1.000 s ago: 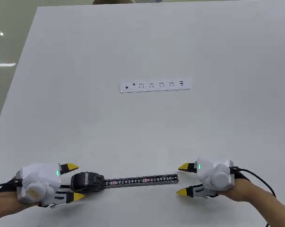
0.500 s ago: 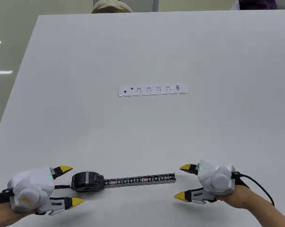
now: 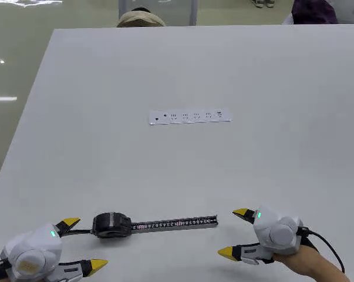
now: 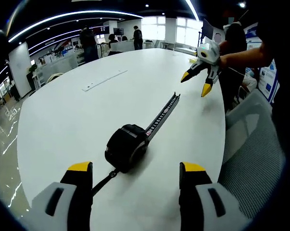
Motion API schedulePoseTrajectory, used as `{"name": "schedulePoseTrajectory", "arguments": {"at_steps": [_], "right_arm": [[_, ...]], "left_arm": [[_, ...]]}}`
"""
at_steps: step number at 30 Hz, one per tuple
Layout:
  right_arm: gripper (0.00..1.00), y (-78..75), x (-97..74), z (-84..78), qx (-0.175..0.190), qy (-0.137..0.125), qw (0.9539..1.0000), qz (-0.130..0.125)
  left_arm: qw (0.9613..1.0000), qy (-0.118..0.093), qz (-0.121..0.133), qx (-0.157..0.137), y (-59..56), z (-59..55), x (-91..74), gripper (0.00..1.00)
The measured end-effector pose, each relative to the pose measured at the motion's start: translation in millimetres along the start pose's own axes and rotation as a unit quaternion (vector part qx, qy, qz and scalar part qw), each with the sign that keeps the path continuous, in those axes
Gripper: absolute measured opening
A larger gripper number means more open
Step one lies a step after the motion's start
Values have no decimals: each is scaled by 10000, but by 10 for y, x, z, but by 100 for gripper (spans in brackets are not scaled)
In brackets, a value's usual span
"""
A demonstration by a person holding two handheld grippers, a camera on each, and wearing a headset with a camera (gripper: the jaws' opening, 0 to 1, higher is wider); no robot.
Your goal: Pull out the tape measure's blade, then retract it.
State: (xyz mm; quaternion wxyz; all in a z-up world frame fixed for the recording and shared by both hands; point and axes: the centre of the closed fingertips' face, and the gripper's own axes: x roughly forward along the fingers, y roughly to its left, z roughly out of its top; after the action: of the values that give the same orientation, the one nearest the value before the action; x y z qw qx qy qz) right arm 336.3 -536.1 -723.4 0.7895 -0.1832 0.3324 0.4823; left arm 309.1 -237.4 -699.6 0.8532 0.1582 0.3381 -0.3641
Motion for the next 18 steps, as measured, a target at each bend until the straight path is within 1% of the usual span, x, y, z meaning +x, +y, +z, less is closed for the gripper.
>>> {"name": "schedulePoseTrajectory", "arguments": {"at_steps": [4, 5, 6, 8, 11, 12, 18], "right_arm": [[69, 31, -73, 14, 121, -78, 9998, -126], [70, 37, -93, 19, 175, -109, 9996, -178], [70, 45, -108, 23, 214, -121, 9995, -211], [71, 77, -141, 27, 244, -135, 9993, -257], [74, 113, -189, 32, 306, -172, 9987, -356], [74, 125, -210, 32, 330, -184, 9985, -392], [77, 182, -314, 42, 445, -243, 9972, -549]], "left_arm": [[9994, -117, 197, -250, -54, 56, -61, 76], [9989, -167, 281, -336, -62, 64, -72, 78], [9988, -183, 292, -348, -81, 67, -81, 79], [9980, -211, 400, -431, -113, 88, -108, 81], [9963, -287, 532, -608, -147, 124, -140, 85], [9953, -334, 631, -658, -149, 148, -162, 86], [9920, -447, 831, -837, -221, 189, -234, 94]]}}
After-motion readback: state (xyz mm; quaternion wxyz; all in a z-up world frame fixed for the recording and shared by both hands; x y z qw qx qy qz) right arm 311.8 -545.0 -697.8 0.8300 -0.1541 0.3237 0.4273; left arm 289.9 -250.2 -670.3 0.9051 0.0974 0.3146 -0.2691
